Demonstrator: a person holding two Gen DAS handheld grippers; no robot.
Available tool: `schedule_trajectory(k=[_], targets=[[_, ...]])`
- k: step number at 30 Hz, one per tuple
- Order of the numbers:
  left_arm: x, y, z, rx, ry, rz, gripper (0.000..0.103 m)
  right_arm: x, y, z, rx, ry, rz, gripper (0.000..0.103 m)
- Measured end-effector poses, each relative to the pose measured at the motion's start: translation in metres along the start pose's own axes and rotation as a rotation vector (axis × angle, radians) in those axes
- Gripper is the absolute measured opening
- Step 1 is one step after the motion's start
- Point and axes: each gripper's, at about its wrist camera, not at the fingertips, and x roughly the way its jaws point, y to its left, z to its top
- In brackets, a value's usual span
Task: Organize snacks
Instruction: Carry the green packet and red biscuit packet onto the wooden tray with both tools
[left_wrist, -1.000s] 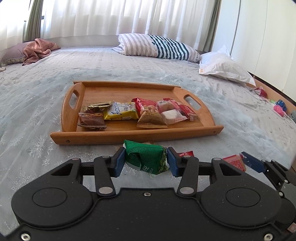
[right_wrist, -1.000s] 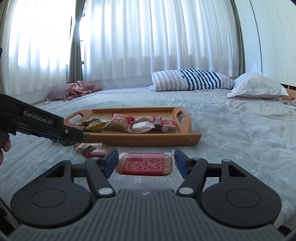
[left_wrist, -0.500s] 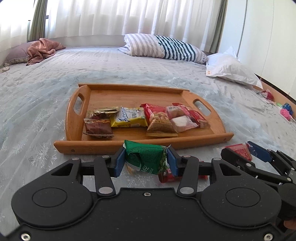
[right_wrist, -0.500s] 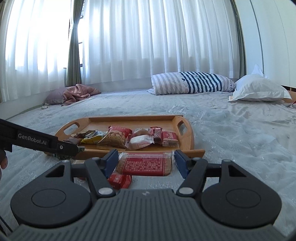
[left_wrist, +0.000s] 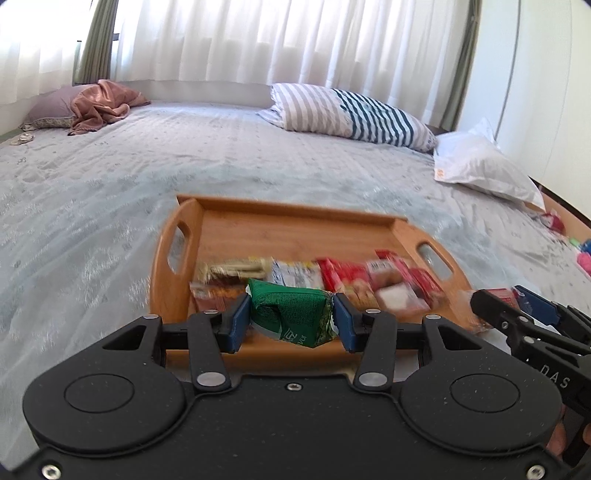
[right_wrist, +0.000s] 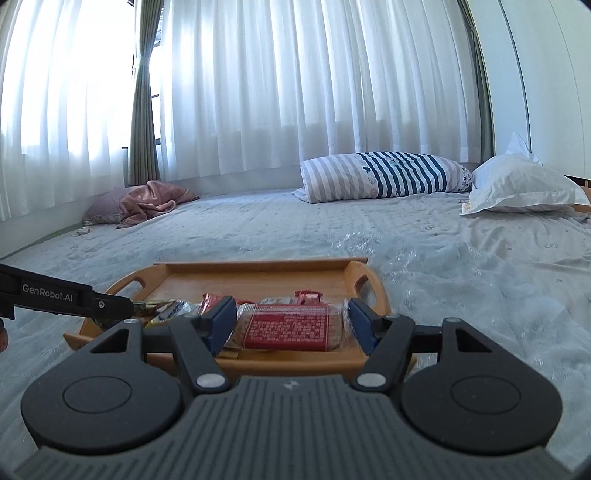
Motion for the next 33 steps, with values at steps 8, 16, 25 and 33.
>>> schedule_trajectory(k=[8,16,25,33], targets=[[0.036,0.009,0.034,-0.002,-0.026,0.012,0.046,0.054,-0.012,0.024,0.060,0.068,0.019,0.069],[0.091,0.034,0.057,-0.077,0.023,0.036,0.046,0.116,-0.018,0.040,0.095,0.149,0.069,0.069],[0.137,0.048,0.061,-0.087,0.047,0.078,0.046,0.164,-0.005,0.030,0.083,0.201,0.087,0.069],[0.152,0.046,0.050,-0.054,0.062,0.096,0.046,0.180,-0.001,0.017,0.085,0.234,0.094,0.069]])
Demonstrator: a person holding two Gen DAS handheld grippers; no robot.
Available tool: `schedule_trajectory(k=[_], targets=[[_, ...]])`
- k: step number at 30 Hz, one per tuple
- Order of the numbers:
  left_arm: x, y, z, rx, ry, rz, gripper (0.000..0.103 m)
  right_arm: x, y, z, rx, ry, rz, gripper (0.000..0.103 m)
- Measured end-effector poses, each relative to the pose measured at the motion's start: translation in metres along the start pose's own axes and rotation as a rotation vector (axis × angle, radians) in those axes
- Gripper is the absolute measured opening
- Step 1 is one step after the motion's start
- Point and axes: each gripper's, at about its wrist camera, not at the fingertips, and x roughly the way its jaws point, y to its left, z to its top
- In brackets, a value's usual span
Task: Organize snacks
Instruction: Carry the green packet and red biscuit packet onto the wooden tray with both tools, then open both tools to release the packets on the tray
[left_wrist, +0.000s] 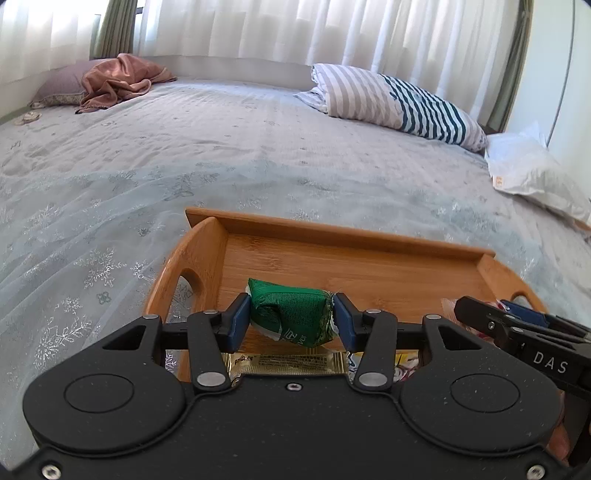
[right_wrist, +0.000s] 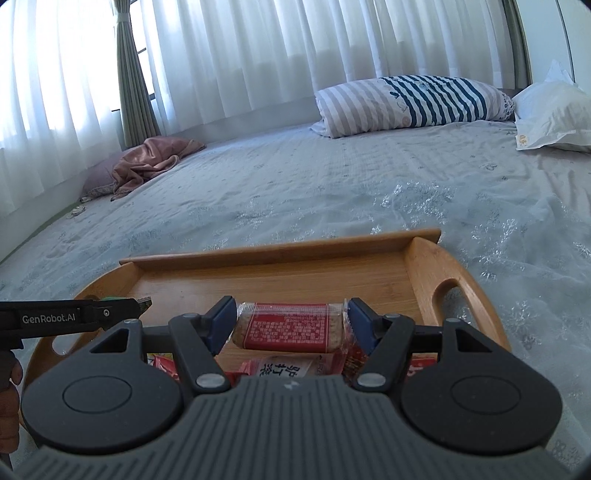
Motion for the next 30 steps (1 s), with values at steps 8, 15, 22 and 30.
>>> schedule_trajectory(k=[8,15,22,30], targets=[[0.007,-0.004,-0.004,0.020,0.011,0.019,0.047,0.003,0.003,0.001,-0.020,0.013,-0.002,0.069],[0.009,-0.007,-0.007,0.035,0.016,0.034,0.050,0.005,0.004,0.001,-0.026,0.020,-0.003,0.070],[0.009,-0.011,-0.008,0.056,0.017,0.042,0.056,0.004,0.001,0.000,-0.011,0.011,0.015,0.072],[-0.024,-0.013,-0.006,0.057,-0.060,0.042,0.091,-0.029,-0.008,0.002,0.000,-0.070,0.020,0.090]])
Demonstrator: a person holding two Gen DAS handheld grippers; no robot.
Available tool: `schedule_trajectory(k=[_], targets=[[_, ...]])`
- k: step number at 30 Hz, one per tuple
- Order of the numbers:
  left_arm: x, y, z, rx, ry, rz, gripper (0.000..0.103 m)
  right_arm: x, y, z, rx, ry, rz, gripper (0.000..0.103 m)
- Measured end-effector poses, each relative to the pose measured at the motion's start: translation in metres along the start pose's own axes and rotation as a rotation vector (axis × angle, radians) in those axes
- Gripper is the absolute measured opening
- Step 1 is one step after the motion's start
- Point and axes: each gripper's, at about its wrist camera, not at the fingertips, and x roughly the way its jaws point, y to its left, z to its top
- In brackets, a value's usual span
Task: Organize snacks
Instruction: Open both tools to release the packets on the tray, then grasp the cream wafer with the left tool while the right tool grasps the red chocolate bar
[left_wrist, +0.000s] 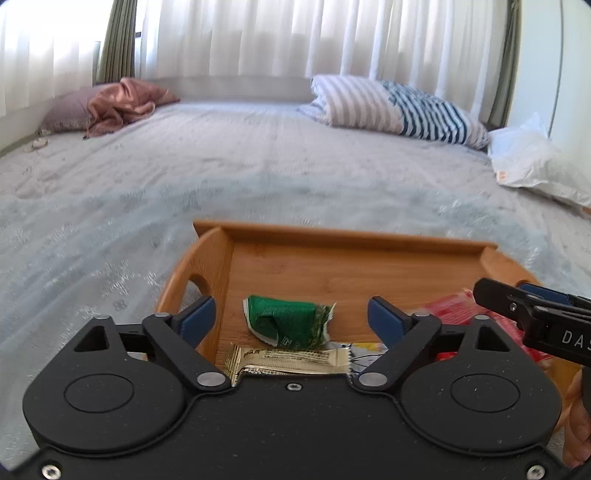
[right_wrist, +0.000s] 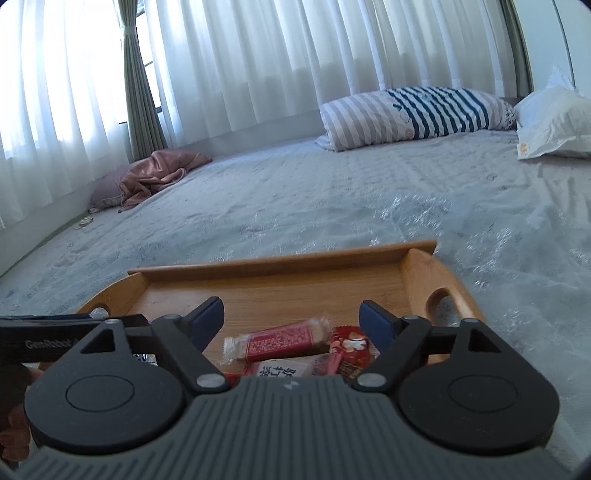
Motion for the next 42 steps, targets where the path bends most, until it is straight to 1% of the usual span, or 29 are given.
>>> schedule_trajectory(k=[4,6,12,18,22,26,31,34,38,41,42], targets=[[-0.021,0.001,0.000,-0.006,0.004,-0.033,0.094,-0.027,-0.002,-0.001,0.000,-0.013,0.030,0.092],[-0.034,0.000,-0.004,0.000,0.003,-0.051,0.098,-0.042,0.000,-0.004,-0.018,-0.020,0.046,0.095],[-0.073,-0.001,-0.022,0.024,-0.008,-0.096,0.100,-0.085,0.010,-0.024,-0.067,-0.031,0.101,0.101],[-0.104,-0.001,-0.040,0.031,0.010,-0.135,0.100,-0.115,0.021,-0.047,-0.109,-0.024,0.147,0.103],[-0.120,-0.005,-0.049,0.057,0.018,-0.162,0.100,-0.126,0.031,-0.064,-0.159,-0.008,0.144,0.103],[-0.124,-0.014,-0.056,0.084,0.055,-0.178,0.100,-0.130,0.039,-0.080,-0.177,0.019,0.126,0.103],[-0.115,-0.022,-0.065,0.051,0.161,-0.203,0.100,-0.128,0.045,-0.095,-0.176,0.069,0.121,0.103],[-0.108,-0.026,-0.067,0.050,0.182,-0.197,0.100,-0.125,0.049,-0.099,-0.186,0.087,0.113,0.103],[-0.098,-0.036,-0.071,0.064,0.213,-0.185,0.100,-0.126,0.054,-0.102,-0.203,0.090,0.110,0.103],[-0.091,-0.040,-0.072,0.051,0.236,-0.180,0.100,-0.125,0.056,-0.103,-0.193,0.102,0.116,0.103],[-0.088,-0.042,-0.073,0.045,0.246,-0.172,0.098,-0.124,0.057,-0.104,-0.189,0.105,0.113,0.103]])
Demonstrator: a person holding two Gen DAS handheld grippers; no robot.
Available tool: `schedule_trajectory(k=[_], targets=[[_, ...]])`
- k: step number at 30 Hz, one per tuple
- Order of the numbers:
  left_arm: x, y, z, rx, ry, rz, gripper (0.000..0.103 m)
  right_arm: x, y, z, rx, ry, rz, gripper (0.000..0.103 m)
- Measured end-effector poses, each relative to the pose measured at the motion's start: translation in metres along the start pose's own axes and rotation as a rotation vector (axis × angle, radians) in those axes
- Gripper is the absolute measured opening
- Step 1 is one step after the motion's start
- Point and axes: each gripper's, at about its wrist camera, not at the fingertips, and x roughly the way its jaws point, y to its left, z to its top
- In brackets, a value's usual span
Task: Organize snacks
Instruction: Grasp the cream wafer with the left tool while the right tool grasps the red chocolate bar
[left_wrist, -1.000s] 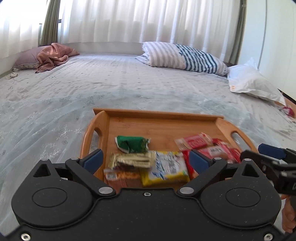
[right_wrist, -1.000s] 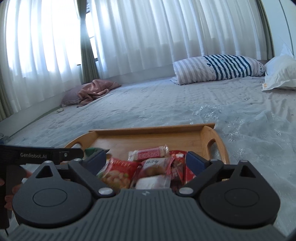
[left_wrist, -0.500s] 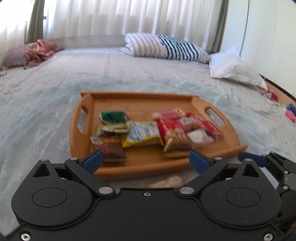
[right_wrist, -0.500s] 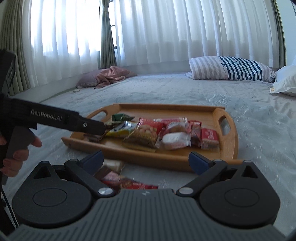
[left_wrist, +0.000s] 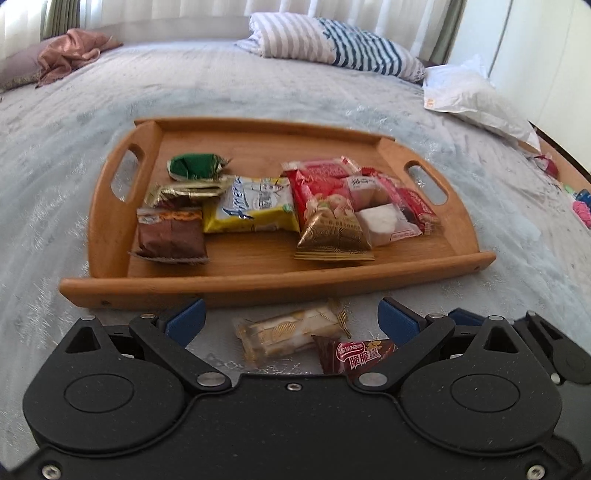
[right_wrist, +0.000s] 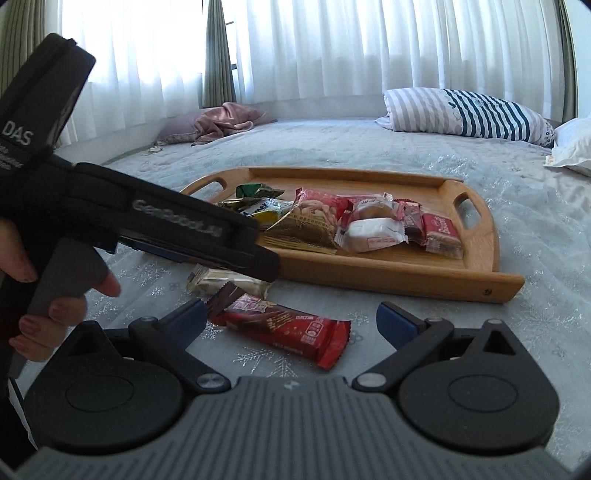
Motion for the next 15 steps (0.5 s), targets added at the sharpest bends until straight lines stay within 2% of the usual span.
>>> schedule_trajectory(k=[1,3,4,7,9,10,13,15], targets=[[0.004,-0.001,0.000,-0.009,0.011,0.009,0.097,0.001,0.000,0.000,0.003,0.003,-0.003,0.103],[0.010,-0.002,0.000,-0.022,0.035,0.009,0.085,0.002,0.001,0.000,0.007,0.006,-0.004,0.103],[0.012,-0.002,0.000,-0.025,0.043,0.009,0.083,0.002,0.001,0.000,0.007,0.008,-0.006,0.103],[0.014,-0.007,-0.003,0.003,0.042,0.035,0.070,0.005,0.002,0.000,0.003,0.020,-0.015,0.103],[0.012,-0.006,-0.003,0.000,0.040,0.016,0.055,0.007,0.004,0.000,-0.005,0.029,-0.021,0.103],[0.009,-0.005,-0.002,-0.001,0.040,0.007,0.051,0.008,0.005,0.000,-0.008,0.031,-0.025,0.103],[0.005,-0.004,-0.001,0.005,0.035,0.001,0.050,0.010,0.007,0.002,-0.009,0.046,-0.034,0.103],[0.003,-0.002,-0.001,0.002,0.033,0.001,0.050,0.011,0.009,0.002,-0.010,0.054,-0.037,0.097]])
